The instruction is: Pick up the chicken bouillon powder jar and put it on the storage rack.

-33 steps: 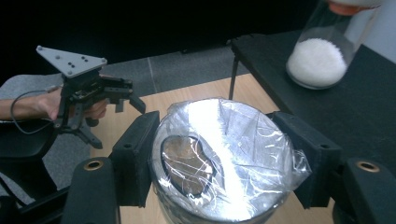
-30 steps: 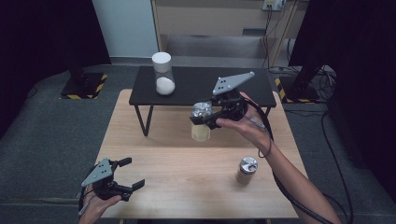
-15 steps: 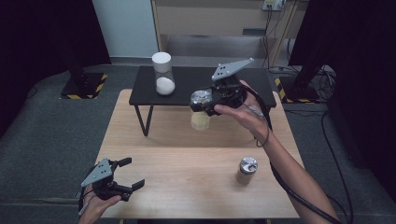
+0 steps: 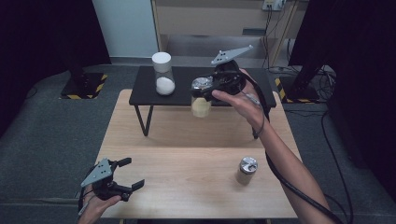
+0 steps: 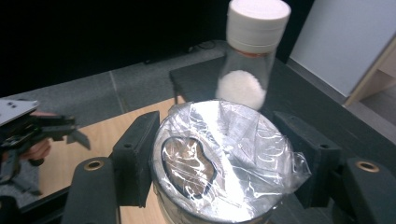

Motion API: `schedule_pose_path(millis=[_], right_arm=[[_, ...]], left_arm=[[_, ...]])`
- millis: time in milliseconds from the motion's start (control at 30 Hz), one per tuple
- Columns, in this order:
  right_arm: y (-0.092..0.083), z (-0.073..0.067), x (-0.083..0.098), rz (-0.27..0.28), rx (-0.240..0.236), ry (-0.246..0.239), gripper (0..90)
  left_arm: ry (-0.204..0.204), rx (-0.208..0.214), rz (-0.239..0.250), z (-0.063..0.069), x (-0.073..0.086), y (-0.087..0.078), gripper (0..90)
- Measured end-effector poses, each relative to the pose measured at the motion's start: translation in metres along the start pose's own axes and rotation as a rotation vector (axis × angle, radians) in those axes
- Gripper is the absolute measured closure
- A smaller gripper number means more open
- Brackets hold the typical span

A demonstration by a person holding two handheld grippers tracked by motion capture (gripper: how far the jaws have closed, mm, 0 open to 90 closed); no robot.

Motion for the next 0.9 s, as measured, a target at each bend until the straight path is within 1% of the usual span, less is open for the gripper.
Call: schedule_pose_path(millis=[300, 400, 567, 633, 667, 900], right_arm=[[0.009, 0.009, -0.008, -0.007, 0.068, 0.026, 35.2], [0.012, 0.012, -0.010, -0.011, 0.079, 0.037, 35.2], [0.020, 0.015, -0.013, -0.015, 0.103, 0.039, 35.2], [0.022, 0.017, -0.015, -0.017, 0.111, 0.044, 35.2], [0.023, 0.018, -0.016, -0.017, 0.114, 0.045, 35.2], [0.034, 0.028, -0.018, -0.016, 0.149, 0.083, 35.3]], left_arm=[[0.000, 0.004, -0.001, 0.000, 0.000, 0.000, 0.7], [0.000, 0.005, -0.002, 0.000, 0.000, 0.000, 0.7], [0.000, 0.006, -0.003, 0.000, 0.000, 0.000, 0.7], [0.001, 0.000, -0.004, 0.000, 0.000, 0.000, 0.7], [0.001, 0.007, -0.003, 0.000, 0.000, 0.000, 0.7], [-0.002, 0.009, 0.000, 0.000, 0.000, 0.000, 0.7]])
Point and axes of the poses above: each handheld gripper's, and its own axes: y roughly forward along the jaws, x roughly out of its underside, z roughly to its right, the point moved 8 cm from there along y, roughly forward along the jaws, and after that the axes turned 11 degrees about x, right-handed, at the moved point
